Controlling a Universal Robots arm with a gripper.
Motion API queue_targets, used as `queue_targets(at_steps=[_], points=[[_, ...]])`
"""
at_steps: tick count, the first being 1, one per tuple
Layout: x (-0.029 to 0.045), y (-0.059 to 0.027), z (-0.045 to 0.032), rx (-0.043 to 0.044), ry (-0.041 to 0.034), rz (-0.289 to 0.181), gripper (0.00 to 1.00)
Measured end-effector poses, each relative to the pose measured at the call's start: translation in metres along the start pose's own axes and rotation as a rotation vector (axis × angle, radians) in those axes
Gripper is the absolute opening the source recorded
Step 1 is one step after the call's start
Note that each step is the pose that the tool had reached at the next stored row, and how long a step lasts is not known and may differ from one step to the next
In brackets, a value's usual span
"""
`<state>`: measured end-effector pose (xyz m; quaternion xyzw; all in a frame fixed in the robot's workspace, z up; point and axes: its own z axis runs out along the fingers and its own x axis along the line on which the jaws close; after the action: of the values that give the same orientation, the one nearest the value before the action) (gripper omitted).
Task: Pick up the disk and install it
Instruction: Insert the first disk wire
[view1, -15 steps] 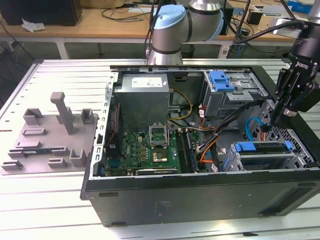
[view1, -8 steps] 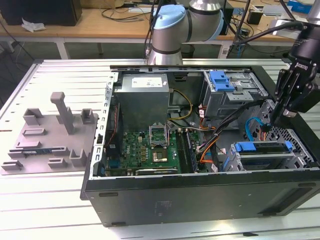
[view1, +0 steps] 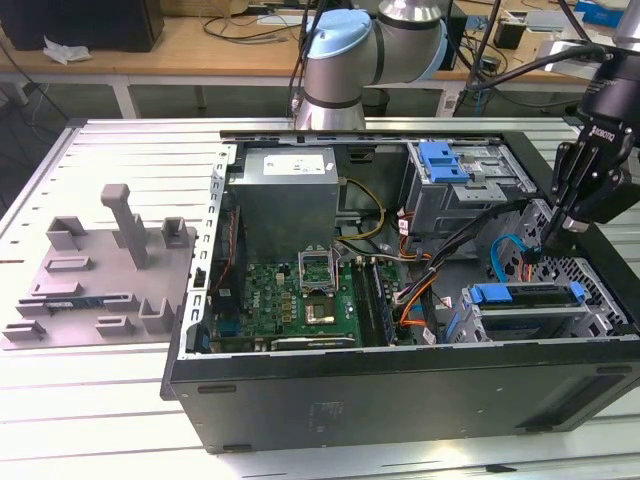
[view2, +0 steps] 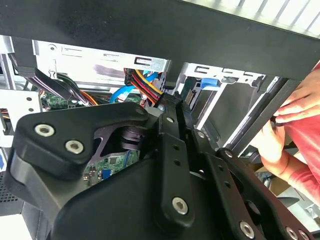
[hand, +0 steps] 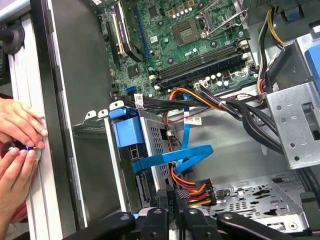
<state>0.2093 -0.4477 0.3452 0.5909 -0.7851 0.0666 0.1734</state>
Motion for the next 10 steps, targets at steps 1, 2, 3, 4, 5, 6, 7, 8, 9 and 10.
queue_targets(at_steps=[1, 2, 3, 4, 5, 6, 7, 8, 9, 10], points=[[0.0000, 0.0000, 0.0001, 0.0000, 0.0000, 0.000, 0.18], [0.0000, 0.0000, 0.0001, 0.0000, 0.0000, 0.000, 0.18], [-0.0001, 0.0000, 0.0002, 0.0000, 0.0000, 0.000, 0.17], [-0.0001, 0.0000, 0.0002, 0.0000, 0.0000, 0.000, 0.16], [-0.0001, 0.0000, 0.0002, 0.0000, 0.0000, 0.000, 0.16], [-0.0001, 0.0000, 0.0002, 0.0000, 0.0000, 0.000, 0.16], [-0.0001, 0.0000, 0.0002, 0.0000, 0.0000, 0.000, 0.16], [-0.0001, 0.0000, 0.0002, 0.0000, 0.0001, 0.000, 0.16], [-0.0001, 0.0000, 0.0003, -0.0001, 0.0000, 0.000, 0.16], [-0.0001, 0.0000, 0.0003, 0.0000, 0.0000, 0.000, 0.16]])
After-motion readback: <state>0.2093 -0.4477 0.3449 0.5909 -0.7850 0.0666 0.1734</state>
